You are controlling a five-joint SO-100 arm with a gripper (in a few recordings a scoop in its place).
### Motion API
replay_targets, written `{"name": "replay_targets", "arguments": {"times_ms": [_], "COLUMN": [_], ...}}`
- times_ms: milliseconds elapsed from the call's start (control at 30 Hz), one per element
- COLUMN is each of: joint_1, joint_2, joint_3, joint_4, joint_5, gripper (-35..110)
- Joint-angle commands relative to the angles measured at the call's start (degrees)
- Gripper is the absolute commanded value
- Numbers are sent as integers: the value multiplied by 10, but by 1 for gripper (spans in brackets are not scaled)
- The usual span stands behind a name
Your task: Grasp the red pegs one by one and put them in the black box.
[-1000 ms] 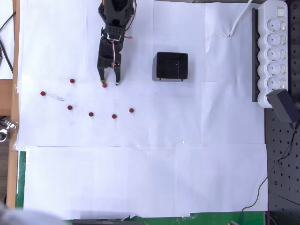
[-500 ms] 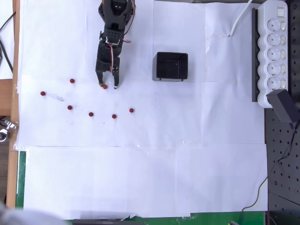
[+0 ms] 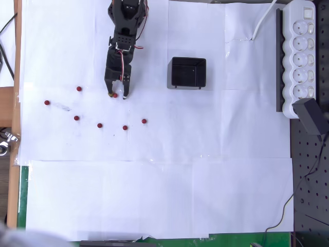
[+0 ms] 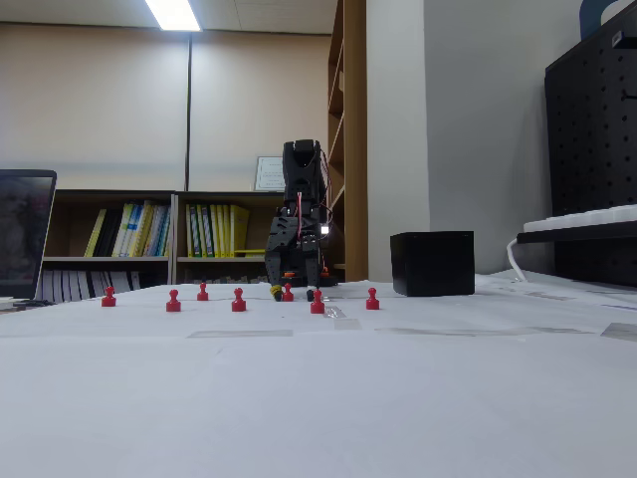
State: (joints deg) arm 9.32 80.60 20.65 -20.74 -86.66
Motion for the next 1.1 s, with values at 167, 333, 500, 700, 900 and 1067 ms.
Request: {"name": "replay_targets", "arguments": {"times_ms": [167,333,500,700,900,1067], "joint_1": [11,11,11,12,-38,-114], "joint_2": [8,4,-3,-77,-113,-114], "joint_3": [20,18,16,67,298,515], "joint_4": [-4,-2,6,200,671,952], "joint_5": [0,-1,-4,-12,-93,-178], "gripper": [8,1,0,0,0,0]}}
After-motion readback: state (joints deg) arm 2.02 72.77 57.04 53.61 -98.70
